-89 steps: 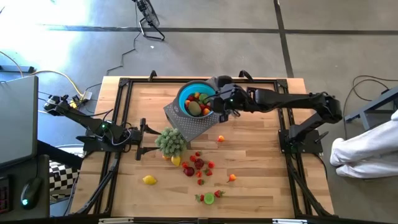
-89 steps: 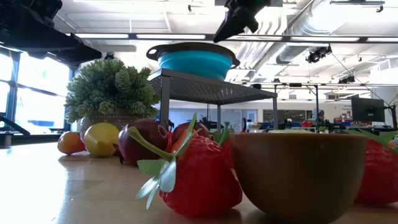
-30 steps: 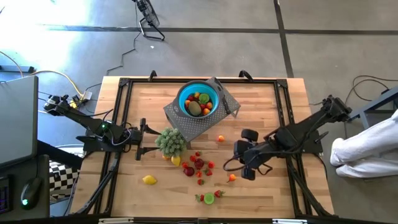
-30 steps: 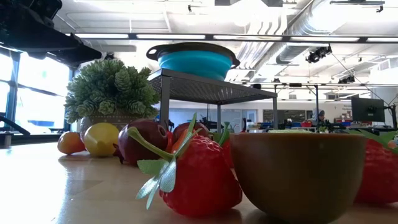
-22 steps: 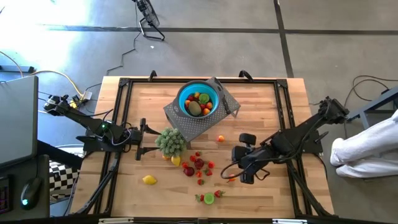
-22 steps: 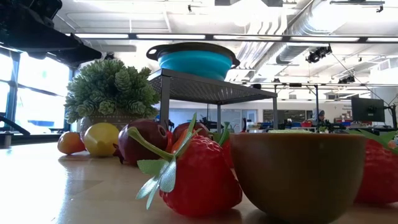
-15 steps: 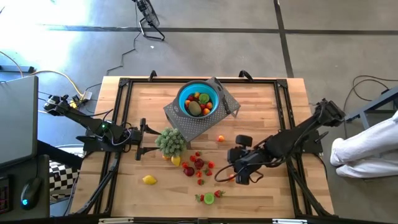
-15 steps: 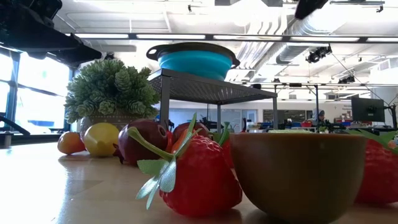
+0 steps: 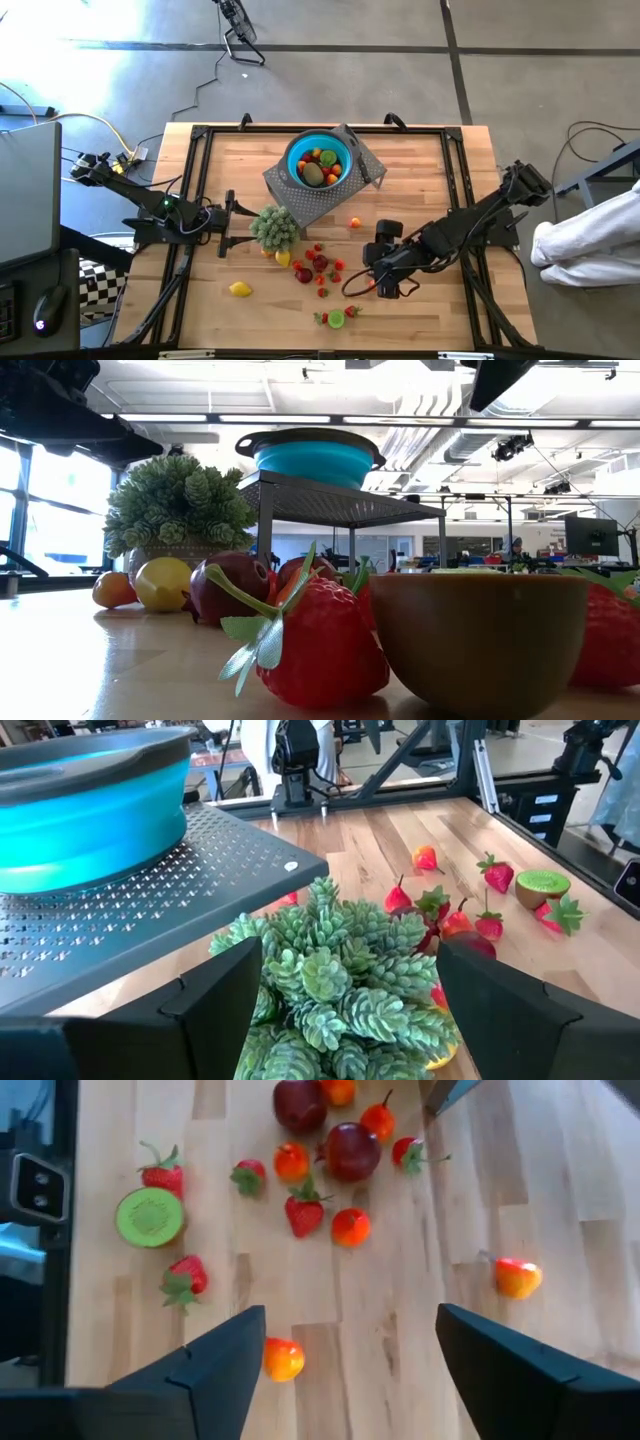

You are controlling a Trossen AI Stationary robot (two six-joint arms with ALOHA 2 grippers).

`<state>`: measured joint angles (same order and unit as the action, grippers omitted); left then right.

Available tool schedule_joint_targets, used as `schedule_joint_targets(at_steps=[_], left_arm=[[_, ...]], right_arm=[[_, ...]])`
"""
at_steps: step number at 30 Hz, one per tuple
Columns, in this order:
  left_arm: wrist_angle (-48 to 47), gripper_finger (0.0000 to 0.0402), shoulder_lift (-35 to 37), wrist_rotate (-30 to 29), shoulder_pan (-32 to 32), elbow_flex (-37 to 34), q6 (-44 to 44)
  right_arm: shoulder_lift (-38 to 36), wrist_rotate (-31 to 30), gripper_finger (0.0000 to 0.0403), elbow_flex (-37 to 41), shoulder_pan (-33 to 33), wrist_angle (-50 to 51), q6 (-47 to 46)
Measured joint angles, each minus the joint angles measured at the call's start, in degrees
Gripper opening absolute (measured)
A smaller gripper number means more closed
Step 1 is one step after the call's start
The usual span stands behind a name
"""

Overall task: Pick & Place Fruit
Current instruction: Put the pear into the blue strainer bowl on the shelf

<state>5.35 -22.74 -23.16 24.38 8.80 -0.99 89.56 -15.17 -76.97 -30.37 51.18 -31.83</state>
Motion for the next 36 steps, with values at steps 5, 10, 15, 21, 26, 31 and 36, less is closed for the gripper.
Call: schedule_joint_targets(at_steps=[5, 10, 15, 21, 26, 31, 36], left_arm=[[-2.33, 0.0294, -0.02, 0.0, 0.02, 0.02, 0.22], [-4.49, 0.0294, 0.0, -0.02, 0.0, 0.02, 3.5], [-5.56, 0.0294, -0.02, 0.0, 0.01, 0.04, 4.3], [-5.56, 0.0294, 0.0, 0.0, 0.0, 0.04, 4.3], [-5.55, 0.0294, 0.0, 0.0, 0.0, 0.04, 4.3], [-5.56, 0.0294, 0.0, 0.0, 0.01, 0.04, 4.32], [-5.56, 0.0294, 0.0, 0.0, 0.0, 0.04, 4.33]], right_arm=[[1.39, 1.1, 0.0272, 0.31, -0.27, 0.46, 0.21], [4.39, 3.75, 0.0266, 2.3, -0.42, 0.65, 0.55], [7.59, 6.08, 0.0265, 3.83, -0.39, 0.28, 0.46], [12.26, 9.47, 0.0265, 3.91, -0.39, -2.1, 0.57], [15.89, 12.54, 0.0265, 3.91, -0.39, -3.2, 0.6], [17.45, 13.97, 0.0265, 3.91, -0.39, -4.28, 0.61], [17.77, 13.65, 0.0265, 3.91, -0.39, -5.5, 1.01]])
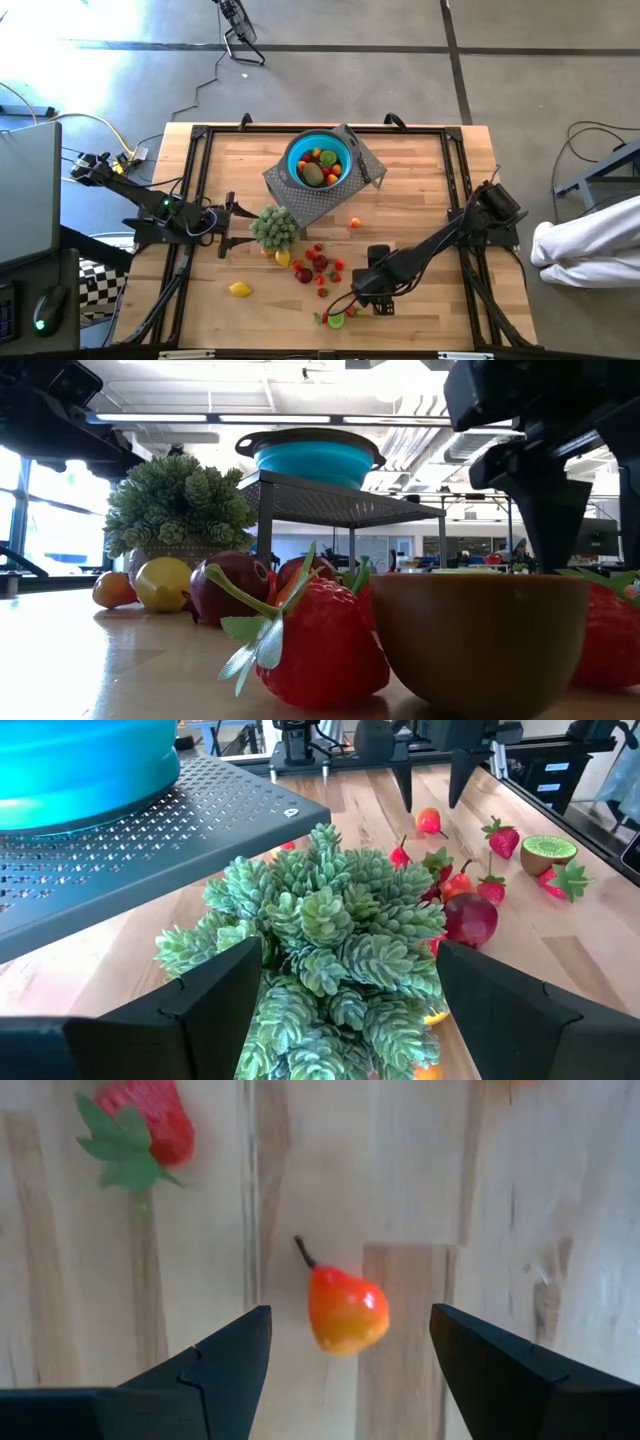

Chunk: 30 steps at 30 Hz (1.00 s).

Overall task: Pick & Place Fruit
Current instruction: Put the pear into the blue strainer bowl on the shelf

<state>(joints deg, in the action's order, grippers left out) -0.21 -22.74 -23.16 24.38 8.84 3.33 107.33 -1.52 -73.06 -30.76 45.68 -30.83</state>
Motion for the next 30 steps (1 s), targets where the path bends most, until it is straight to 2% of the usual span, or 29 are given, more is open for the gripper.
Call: schedule_joint_targets(at_steps=[8, 14, 24, 30], left_arm=[[-0.02, 0.0294, 0.0, 0.0, 0.02, 0.0, 0.0], [-0.42, 0.0294, 0.0, 0.0, 0.02, 0.0, 0.0], [-0.42, 0.0294, -0.01, 0.0, 0.0, 0.0, 0.0], [-0.42, 0.0294, 0.0, 0.0, 0.0, 0.0, 0.02]], right_arm=[[0.88, -1.51, 0.0265, -0.02, -0.15, -1.06, 1.2], [3.71, -1.03, 0.0265, -0.02, -0.39, -1.29, 1.31], [3.74, 0.16, 0.0264, -0.02, -0.38, -1.34, 1.22], [3.74, 0.33, 0.023, -0.02, -0.37, -1.29, 1.24]])
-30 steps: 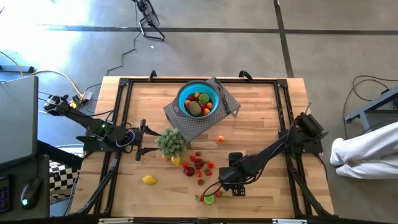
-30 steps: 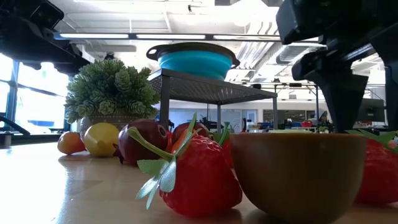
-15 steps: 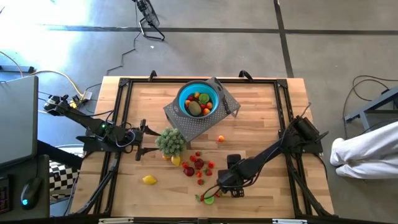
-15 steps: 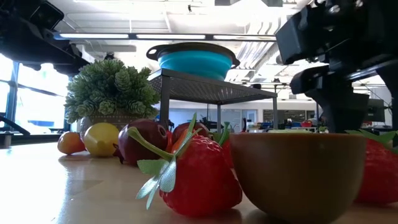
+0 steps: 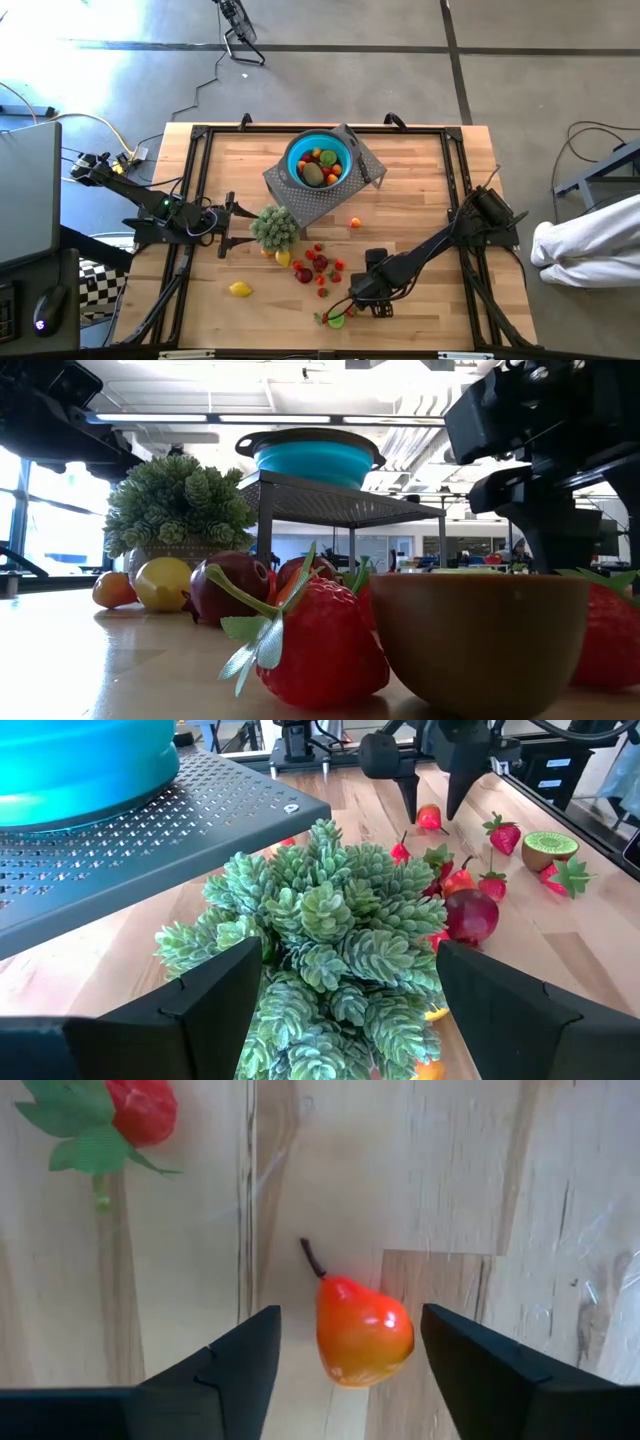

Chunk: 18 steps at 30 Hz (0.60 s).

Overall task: Pick & Place Fruit
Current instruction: Put the pear into the blue strainer bowl on the shelf

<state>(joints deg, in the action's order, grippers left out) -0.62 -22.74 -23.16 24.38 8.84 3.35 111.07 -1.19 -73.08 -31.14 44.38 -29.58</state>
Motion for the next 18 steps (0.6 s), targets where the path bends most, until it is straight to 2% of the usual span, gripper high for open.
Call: schedule_joint_targets(at_steps=[18], left_arm=[[0.0, 0.0294, 0.0, 0.0, 0.01, 0.0, -0.01]], right_arm=[[0.0, -0.26, 0.0125, 0.0, 0.0, 0.02, -0.13]])
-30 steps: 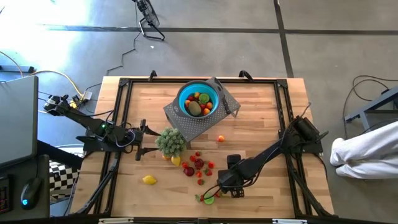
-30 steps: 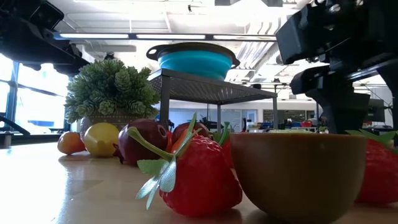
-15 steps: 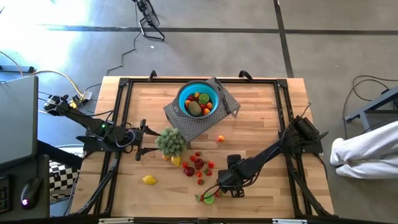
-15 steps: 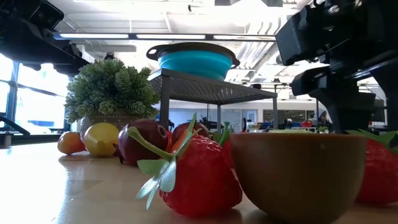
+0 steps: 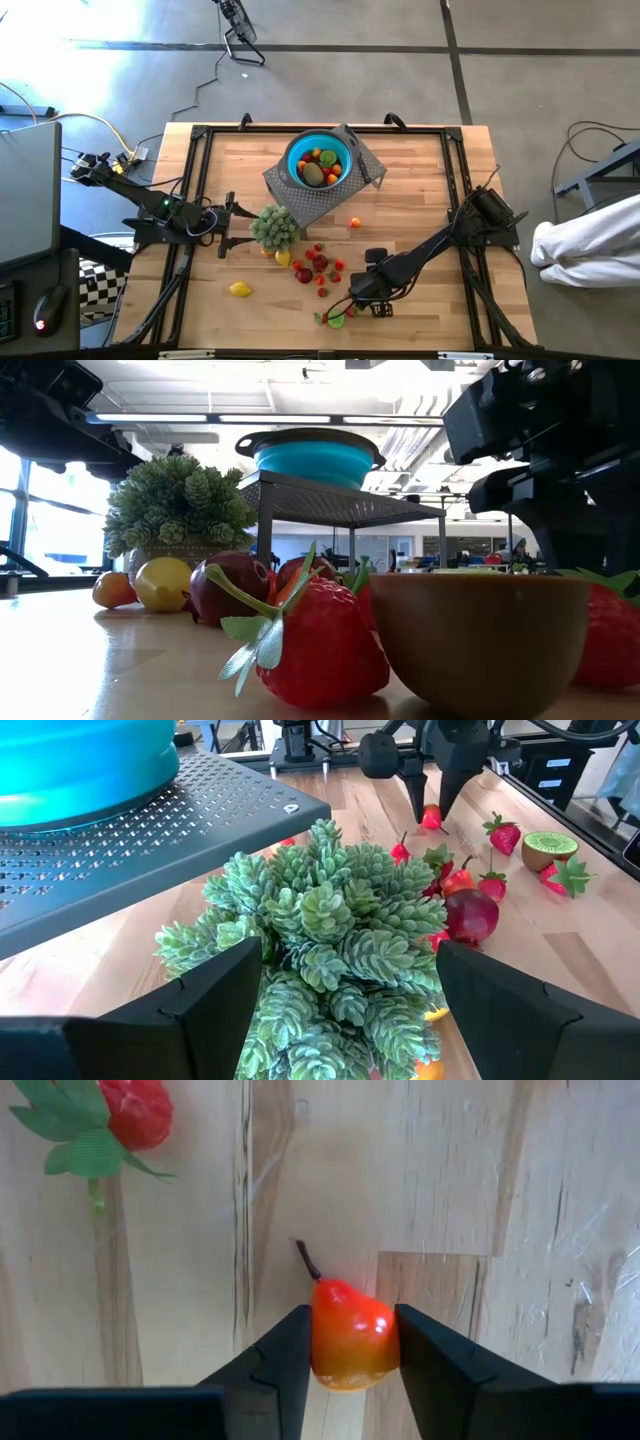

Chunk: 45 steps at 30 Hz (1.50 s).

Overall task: Pick & Place Fruit
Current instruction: Put the pear into the blue strainer bowl on the shelf

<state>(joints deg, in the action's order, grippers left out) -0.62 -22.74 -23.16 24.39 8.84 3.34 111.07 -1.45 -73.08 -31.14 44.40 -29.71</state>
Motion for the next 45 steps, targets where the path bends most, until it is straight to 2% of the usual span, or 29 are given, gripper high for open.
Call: schedule_joint_targets(at_steps=[14, 24, 31, 45], left_arm=[[0.0, 0.0294, -0.01, -0.01, 0.01, -0.02, 0.01], [0.02, 0.0294, 0.0, -0.01, -0.01, -0.02, 0.01], [-0.01, 0.0294, -0.01, -0.02, -0.01, -0.02, 0.0], [-0.87, 0.0294, -0.02, -0.02, -0.01, -0.07, 0.01]], right_arm=[[-1.89, 1.8, 0.012, -0.02, 0.13, 1.05, -0.02], [-10.37, -0.37, 0.012, -0.04, 2.62, 0.42, -1.95], [-17.65, -4.9, 0.0121, -0.04, 5.88, -2.45, -1.42], [-27.37, -8.07, 0.0118, -0.04, 15.59, -14.83, 13.33]])
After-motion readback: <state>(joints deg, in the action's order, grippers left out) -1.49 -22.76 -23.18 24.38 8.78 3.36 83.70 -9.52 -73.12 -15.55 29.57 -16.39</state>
